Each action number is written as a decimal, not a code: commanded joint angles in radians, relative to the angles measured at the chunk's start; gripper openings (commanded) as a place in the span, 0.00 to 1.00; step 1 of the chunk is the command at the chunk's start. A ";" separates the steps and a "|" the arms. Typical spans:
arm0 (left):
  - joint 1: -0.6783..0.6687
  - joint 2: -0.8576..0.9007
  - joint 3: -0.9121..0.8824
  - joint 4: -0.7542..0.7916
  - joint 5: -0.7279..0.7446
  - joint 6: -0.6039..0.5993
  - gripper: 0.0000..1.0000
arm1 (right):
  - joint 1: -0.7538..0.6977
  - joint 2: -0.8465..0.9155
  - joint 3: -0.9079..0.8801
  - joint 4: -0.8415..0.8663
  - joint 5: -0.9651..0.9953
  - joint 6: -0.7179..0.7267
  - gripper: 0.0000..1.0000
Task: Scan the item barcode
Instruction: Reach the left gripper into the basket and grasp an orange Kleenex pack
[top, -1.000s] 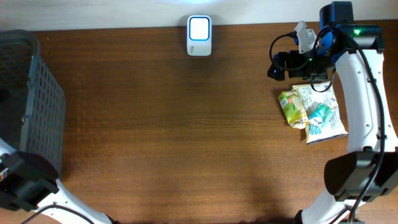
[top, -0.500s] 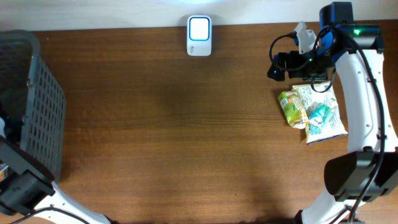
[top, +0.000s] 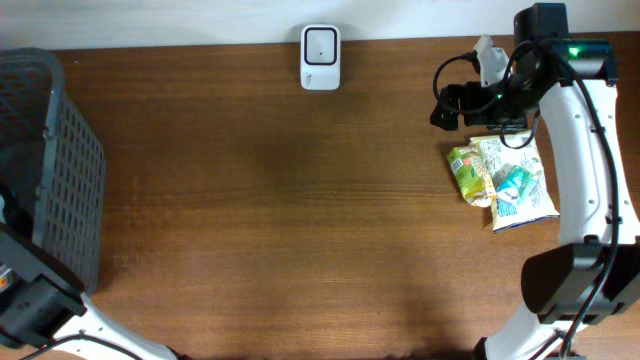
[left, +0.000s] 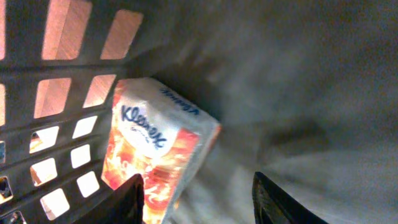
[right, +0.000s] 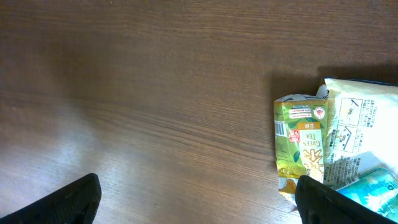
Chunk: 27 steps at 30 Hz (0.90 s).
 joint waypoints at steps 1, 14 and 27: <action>0.049 -0.014 -0.005 -0.005 -0.015 0.007 0.52 | 0.004 -0.017 0.015 0.000 0.006 -0.005 0.99; 0.093 -0.014 -0.060 0.035 0.236 -0.002 0.00 | 0.004 -0.016 0.015 0.008 0.010 -0.008 0.99; -0.220 -0.344 0.325 0.011 0.374 -0.049 0.00 | 0.004 -0.016 0.015 0.008 0.009 -0.007 0.99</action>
